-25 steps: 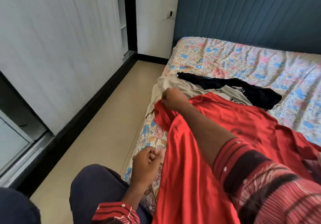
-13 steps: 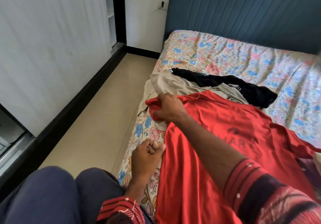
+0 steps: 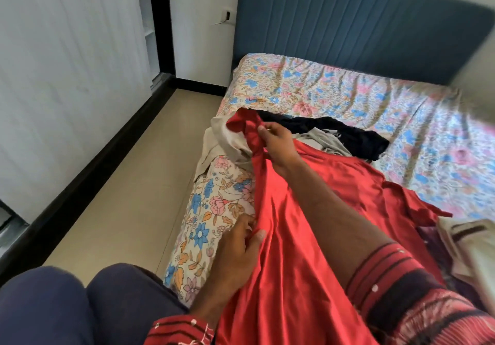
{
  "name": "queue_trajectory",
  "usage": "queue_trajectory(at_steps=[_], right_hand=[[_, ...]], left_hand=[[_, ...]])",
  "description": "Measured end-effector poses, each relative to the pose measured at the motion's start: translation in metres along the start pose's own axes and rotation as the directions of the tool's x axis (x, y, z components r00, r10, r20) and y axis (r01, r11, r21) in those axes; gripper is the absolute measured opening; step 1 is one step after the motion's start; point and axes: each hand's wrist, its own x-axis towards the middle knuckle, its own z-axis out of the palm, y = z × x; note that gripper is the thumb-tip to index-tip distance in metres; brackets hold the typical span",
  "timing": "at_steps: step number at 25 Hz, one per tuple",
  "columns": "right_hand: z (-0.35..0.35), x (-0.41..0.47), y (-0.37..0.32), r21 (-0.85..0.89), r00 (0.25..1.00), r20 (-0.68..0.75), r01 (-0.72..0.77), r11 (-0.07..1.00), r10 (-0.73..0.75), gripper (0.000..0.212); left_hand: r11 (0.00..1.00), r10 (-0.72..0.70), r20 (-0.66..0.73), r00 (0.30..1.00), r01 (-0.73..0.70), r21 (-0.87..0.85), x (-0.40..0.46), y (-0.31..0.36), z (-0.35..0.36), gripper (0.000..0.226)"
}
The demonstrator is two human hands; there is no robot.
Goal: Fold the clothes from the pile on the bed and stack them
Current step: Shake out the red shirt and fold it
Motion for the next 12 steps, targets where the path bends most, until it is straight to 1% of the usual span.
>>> queue_trajectory(at_steps=[2,3,4,5,6,7,8,9,10,11,12], right_hand=[[-0.051,-0.011,-0.013,0.233,0.999,-0.039,-0.014,0.972,0.024,0.015],[-0.08,-0.017,-0.009,0.282,0.995,-0.087,-0.027,0.959,0.053,0.018],[-0.107,-0.025,-0.004,0.279,0.984,-0.152,-0.051,0.959,0.096,0.02],[-0.135,-0.033,0.009,0.218,0.958,-0.246,-0.094,0.972,0.148,0.023],[-0.159,-0.041,0.023,0.087,0.918,-0.355,-0.158,0.984,0.179,0.023],[-0.18,-0.051,0.036,-0.103,0.869,-0.457,-0.263,0.959,0.189,0.019],[-0.194,-0.064,0.048,-0.261,0.824,-0.525,-0.395,0.881,0.214,0.015],[-0.202,-0.075,0.059,-0.378,0.789,-0.576,-0.489,0.786,0.214,0.027],[-0.2,-0.093,0.061,-0.449,0.785,-0.591,-0.511,0.733,0.185,0.041],[-0.194,-0.11,0.063,-0.507,0.812,-0.572,-0.459,0.729,0.113,0.049],[-0.18,-0.133,0.057,-0.558,0.85,-0.526,-0.379,0.738,0.039,0.046]], left_hand=[[0.994,0.108,0.083,0.991,-0.108,-0.001,-0.006,0.02,0.019,0.016],[0.987,0.15,0.147,0.978,-0.157,0.035,-0.01,0.028,0.032,0.02],[0.975,0.173,0.221,0.96,-0.198,0.096,-0.013,0.035,0.044,0.025],[0.955,0.171,0.294,0.94,-0.231,0.184,-0.015,0.038,0.056,0.028],[0.924,0.151,0.354,0.923,-0.259,0.282,-0.019,0.041,0.064,0.03],[0.893,0.134,0.389,0.912,-0.281,0.351,-0.022,0.041,0.069,0.029],[0.878,0.125,0.4,0.908,-0.289,0.382,-0.026,0.041,0.071,0.028],[0.88,0.126,0.394,0.91,-0.286,0.379,-0.028,0.041,0.069,0.027],[0.892,0.129,0.38,0.916,-0.275,0.359,-0.03,0.041,0.066,0.026],[0.903,0.126,0.362,0.924,-0.258,0.345,-0.032,0.039,0.062,0.025],[0.903,0.111,0.344,0.933,-0.238,0.356,-0.033,0.036,0.057,0.025]])
